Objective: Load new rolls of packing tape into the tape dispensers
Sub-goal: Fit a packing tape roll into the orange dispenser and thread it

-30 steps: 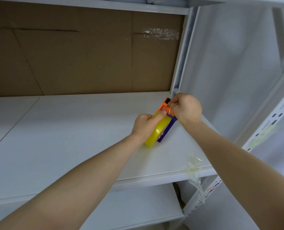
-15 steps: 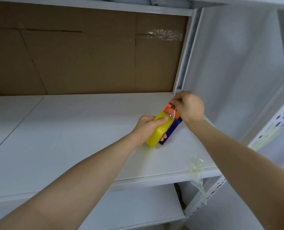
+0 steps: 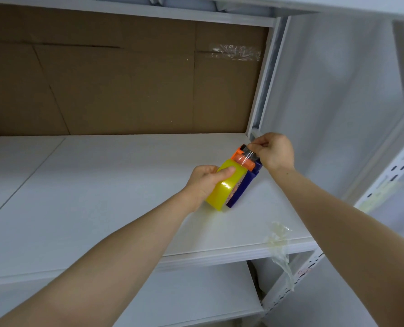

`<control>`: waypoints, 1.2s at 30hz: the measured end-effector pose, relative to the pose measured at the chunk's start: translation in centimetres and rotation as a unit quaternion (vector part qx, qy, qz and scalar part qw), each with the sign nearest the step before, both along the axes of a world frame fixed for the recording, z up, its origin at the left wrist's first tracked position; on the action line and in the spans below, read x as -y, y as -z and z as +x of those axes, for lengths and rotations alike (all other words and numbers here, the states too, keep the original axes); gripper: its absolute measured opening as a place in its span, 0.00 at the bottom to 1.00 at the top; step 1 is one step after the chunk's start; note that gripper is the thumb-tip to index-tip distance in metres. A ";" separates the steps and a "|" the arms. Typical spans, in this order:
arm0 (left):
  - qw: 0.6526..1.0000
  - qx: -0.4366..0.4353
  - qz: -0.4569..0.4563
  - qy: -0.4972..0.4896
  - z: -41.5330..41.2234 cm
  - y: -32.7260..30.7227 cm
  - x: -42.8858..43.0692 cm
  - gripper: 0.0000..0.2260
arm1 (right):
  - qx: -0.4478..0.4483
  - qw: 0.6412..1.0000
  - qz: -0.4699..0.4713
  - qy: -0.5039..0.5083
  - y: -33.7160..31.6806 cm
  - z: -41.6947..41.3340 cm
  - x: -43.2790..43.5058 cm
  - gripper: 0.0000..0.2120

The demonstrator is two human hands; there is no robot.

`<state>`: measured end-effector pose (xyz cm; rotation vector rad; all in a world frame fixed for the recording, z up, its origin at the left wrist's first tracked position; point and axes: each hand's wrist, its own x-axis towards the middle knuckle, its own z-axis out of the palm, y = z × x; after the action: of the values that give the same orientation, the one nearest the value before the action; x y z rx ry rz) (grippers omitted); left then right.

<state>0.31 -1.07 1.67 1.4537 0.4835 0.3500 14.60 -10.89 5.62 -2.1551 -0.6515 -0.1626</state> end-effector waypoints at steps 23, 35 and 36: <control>0.999 0.004 0.031 -0.024 0.0 0.7 -0.8 0.13 | 0.046 0.999 0.003 -0.019 -1.2 0.6 0.0 0.07; 0.998 0.005 0.040 -0.043 0.2 1.2 -0.8 0.17 | -0.075 0.993 0.089 -0.024 -0.7 1.8 0.3 0.07; 0.998 0.006 0.039 -0.041 0.2 1.2 -0.9 0.16 | -0.073 0.992 0.099 -0.027 -0.5 1.7 0.3 0.06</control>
<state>0.47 -0.22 0.43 1.5092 0.5262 0.4465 16.35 -11.18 6.16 -1.9361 -0.5841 -0.0387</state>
